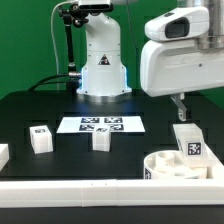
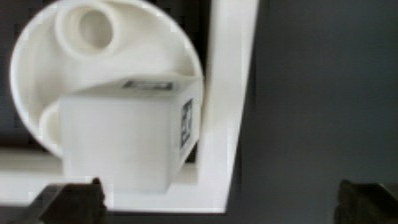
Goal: Assemble stool
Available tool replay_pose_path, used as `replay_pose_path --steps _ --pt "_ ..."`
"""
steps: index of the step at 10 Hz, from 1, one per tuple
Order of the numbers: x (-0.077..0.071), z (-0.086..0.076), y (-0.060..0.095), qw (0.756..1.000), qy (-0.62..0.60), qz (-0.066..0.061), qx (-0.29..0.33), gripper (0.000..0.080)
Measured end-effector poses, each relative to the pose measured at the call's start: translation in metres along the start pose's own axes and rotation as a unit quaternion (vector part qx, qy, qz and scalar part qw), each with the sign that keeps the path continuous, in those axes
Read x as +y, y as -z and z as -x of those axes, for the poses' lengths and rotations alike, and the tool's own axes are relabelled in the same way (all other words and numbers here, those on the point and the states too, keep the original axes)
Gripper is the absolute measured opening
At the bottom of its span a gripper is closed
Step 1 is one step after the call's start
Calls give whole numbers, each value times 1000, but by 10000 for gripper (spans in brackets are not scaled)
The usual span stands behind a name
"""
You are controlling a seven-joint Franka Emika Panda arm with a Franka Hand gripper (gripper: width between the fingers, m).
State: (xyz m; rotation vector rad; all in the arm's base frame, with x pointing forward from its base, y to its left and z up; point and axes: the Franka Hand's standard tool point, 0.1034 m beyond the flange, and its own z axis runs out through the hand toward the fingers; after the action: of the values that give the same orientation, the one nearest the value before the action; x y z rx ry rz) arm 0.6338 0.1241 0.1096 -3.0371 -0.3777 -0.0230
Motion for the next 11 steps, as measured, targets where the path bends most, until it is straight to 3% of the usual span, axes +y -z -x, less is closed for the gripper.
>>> replay_pose_path --steps 4,6,9,10,11 --pt "7 -3 1 974 228 13 11 649" --pt "8 -3 0 960 278 15 9 649" --pt "11 -3 0 922 386 20 6 649" --pt "14 -4 -1 889 457 28 9 649" --pt "15 -3 -2 878 478 30 7 649"
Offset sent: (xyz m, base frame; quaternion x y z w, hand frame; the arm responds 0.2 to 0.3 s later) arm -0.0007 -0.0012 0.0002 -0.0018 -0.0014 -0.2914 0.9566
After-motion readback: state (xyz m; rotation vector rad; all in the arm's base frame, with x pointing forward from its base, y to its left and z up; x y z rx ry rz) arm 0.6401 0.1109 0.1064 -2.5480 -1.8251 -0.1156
